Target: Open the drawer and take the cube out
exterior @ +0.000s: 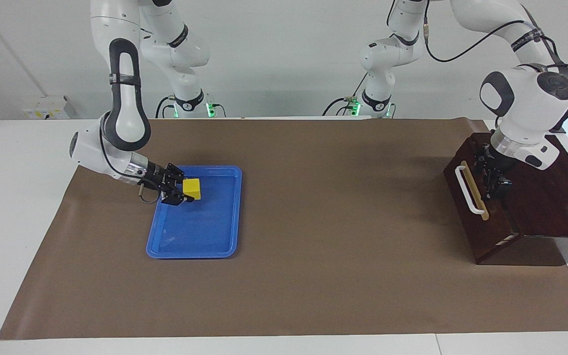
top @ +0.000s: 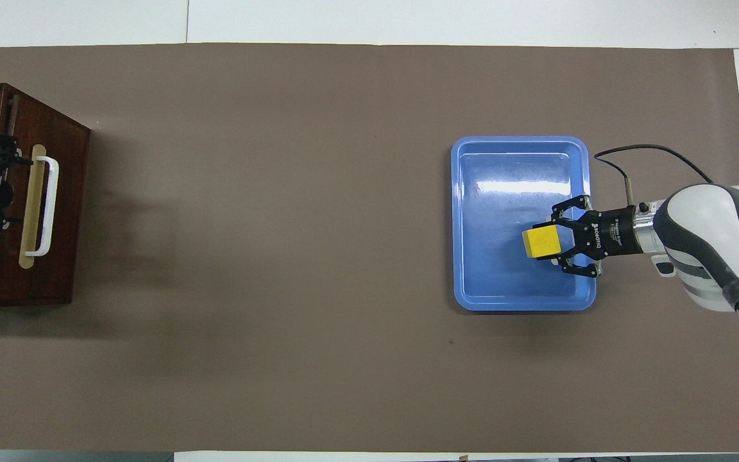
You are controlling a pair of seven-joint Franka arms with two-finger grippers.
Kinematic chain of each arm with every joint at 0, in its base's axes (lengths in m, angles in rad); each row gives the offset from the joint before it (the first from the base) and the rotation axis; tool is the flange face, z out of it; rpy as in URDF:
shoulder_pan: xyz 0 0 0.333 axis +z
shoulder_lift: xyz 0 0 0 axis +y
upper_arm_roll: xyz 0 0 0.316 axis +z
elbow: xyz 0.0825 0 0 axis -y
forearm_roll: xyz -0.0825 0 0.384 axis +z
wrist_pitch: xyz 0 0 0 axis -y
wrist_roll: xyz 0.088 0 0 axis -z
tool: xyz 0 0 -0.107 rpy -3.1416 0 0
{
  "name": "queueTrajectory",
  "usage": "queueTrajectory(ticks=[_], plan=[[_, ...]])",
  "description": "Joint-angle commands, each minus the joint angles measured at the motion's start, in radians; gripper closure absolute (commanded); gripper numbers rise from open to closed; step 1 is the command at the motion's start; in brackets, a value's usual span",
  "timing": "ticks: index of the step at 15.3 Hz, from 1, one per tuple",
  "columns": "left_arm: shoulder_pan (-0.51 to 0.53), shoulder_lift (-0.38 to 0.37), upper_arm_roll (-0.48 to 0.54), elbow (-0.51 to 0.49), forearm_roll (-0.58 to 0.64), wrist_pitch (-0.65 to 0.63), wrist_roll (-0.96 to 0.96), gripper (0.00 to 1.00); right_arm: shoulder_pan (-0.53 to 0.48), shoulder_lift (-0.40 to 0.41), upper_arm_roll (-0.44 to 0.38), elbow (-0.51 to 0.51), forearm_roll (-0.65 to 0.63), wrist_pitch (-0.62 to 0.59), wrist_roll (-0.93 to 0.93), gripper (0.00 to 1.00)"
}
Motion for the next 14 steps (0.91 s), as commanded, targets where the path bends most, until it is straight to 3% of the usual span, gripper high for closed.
queueTrajectory(ticks=[1, 6, 14], plan=[[0.044, -0.028, -0.006, -0.035, 0.018, 0.035, 0.062, 0.00, -0.042, -0.029, 0.009, -0.050, -0.017, 0.011, -0.052, 1.00], [0.034, -0.024, -0.009, 0.008, 0.015, -0.004, 0.096, 0.00, -0.056, -0.032, 0.009, -0.073, -0.017, 0.004, -0.065, 1.00], [-0.094, -0.068, -0.036, 0.177, -0.057, -0.282, 0.356, 0.00, -0.065, -0.028, 0.009, -0.096, -0.020, 0.006, -0.091, 1.00]])
